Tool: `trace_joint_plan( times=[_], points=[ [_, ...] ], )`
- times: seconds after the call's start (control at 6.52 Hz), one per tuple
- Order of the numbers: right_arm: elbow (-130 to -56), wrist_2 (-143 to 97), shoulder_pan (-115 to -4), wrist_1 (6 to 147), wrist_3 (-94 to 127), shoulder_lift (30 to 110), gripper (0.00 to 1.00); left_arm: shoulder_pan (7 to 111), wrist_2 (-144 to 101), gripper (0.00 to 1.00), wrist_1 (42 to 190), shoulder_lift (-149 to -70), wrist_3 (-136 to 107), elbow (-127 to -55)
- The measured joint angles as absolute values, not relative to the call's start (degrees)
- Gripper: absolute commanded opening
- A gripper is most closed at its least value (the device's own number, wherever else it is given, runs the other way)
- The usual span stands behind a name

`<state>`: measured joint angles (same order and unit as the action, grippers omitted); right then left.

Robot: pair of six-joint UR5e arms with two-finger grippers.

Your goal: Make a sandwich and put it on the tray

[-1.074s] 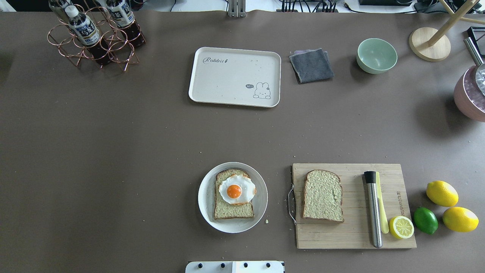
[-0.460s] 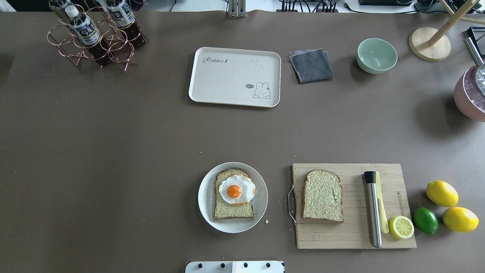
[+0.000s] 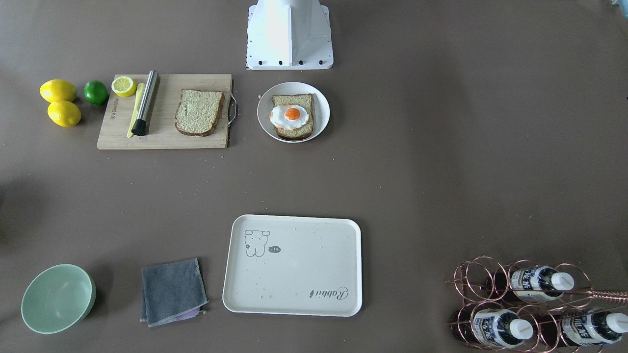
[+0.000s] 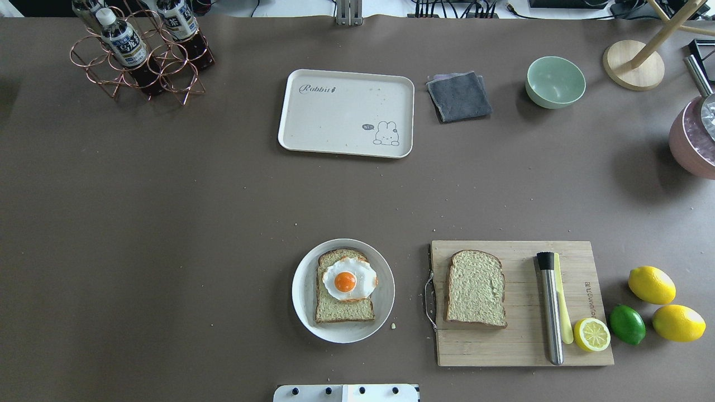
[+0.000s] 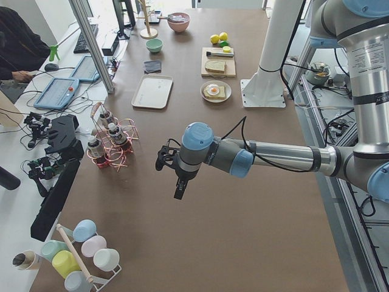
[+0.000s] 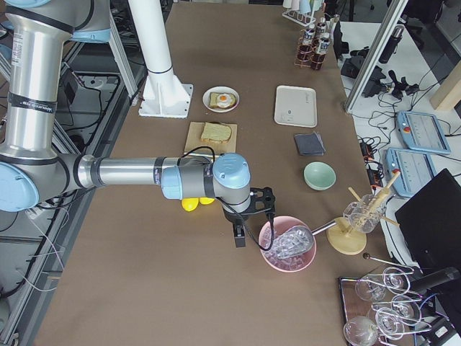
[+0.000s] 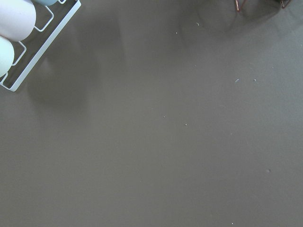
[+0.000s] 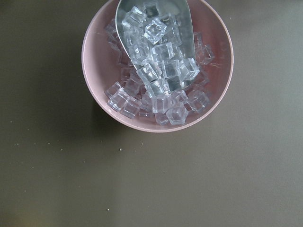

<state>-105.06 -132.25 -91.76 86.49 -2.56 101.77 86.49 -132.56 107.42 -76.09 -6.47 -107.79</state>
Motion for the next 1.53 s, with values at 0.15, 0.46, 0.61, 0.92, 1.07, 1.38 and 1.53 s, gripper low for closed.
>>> trace_joint_plan(
  times=[0.15, 0.46, 0.61, 0.92, 1.07, 1.38, 1.53],
  points=[
    [-105.1, -132.2, -91.8, 86.5, -2.6, 101.7, 1.00, 86.5, -132.6, 0.98, 107.7, -76.0, -6.4, -107.8],
    [-105.0, -132.2, -91.6, 86.5, -2.6, 101.7, 1.00, 86.5, -132.6, 0.98, 108.8, -75.6, -6.4, -107.6],
    [-105.0, -132.2, -91.4, 86.5, -2.6, 101.7, 1.00, 86.5, -132.6, 0.98, 109.0, -75.5, -6.4, -107.6],
    [-105.4, -132.2, -90.9, 86.4, -2.5, 101.6, 1.00, 86.5, -132.6, 0.98, 109.1, -75.4, -6.5, -107.7],
    [-105.8, -132.3, -90.6, 85.0, -2.4, 101.7, 1.00, 86.5, -132.7, 0.98, 109.1, -75.3, -6.6, -107.8],
    [-106.0, -133.8, -89.2, 81.0, -1.5, 101.8, 1.00, 86.5, -133.1, 0.98, 109.6, -75.8, -7.0, -108.1],
    [-106.2, -135.6, -87.6, 79.6, 0.5, 101.7, 1.00, 86.3, -133.9, 0.98, 110.9, -76.4, -8.8, -108.3]
  ],
)
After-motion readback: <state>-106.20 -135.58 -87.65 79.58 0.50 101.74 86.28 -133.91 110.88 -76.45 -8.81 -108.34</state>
